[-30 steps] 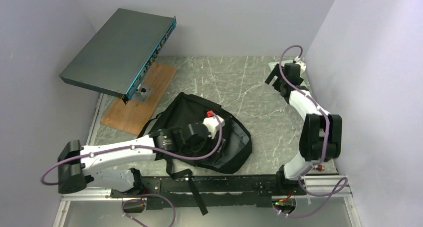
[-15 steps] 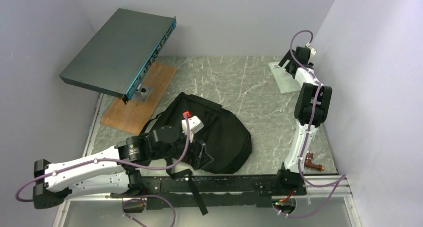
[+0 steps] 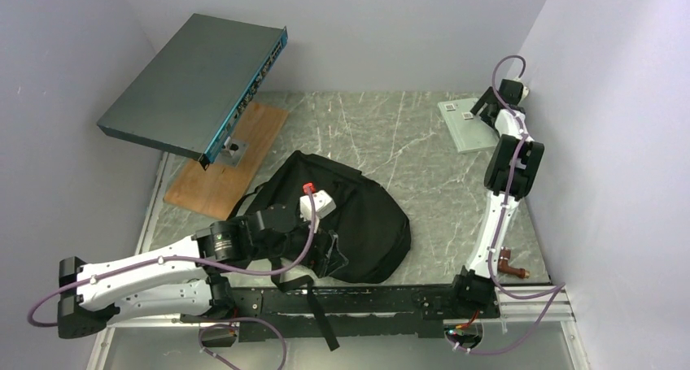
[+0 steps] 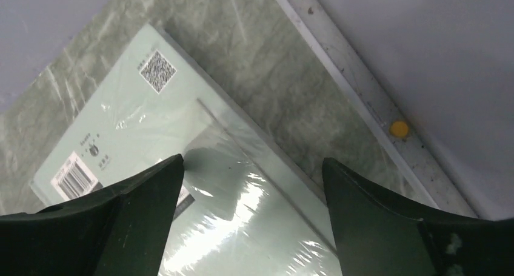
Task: Pack the student bag
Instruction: Move the book to the center of the board.
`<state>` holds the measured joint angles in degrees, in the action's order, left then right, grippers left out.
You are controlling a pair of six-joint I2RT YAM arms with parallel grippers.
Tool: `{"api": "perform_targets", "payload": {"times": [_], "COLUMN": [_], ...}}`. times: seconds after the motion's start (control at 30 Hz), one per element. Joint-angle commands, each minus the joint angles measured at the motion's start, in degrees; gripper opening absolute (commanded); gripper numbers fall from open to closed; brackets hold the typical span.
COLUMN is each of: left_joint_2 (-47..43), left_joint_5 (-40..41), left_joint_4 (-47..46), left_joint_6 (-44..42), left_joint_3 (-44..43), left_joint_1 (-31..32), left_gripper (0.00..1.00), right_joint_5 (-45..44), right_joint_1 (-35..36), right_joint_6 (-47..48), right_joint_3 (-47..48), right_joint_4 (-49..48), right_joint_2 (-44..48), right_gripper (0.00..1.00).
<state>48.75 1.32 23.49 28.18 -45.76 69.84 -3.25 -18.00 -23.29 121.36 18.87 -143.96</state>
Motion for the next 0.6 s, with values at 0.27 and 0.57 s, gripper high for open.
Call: {"api": "perform_targets", "payload": {"times": [0.27,0.57], "left_joint_2": [8.0,12.5], "left_joint_5": [-1.7,-5.8], "left_joint_4": [0.0,0.8], "left_joint_6": [-0.8,-1.2], "left_joint_3": [-7.3,-12.5], "left_joint_1": [0.1,0.1], "left_gripper": [0.99,0.99], "right_joint_5": [-5.1,9.6], "right_joint_1": [7.7,17.5], "right_joint_6": [-1.7,-3.1], "right_joint_3": [-35.8,-58.6], "right_joint_4": [-7.2,-16.8], "right_joint_2": [23.1,40.4], "right_gripper": [0.67,0.69]}}
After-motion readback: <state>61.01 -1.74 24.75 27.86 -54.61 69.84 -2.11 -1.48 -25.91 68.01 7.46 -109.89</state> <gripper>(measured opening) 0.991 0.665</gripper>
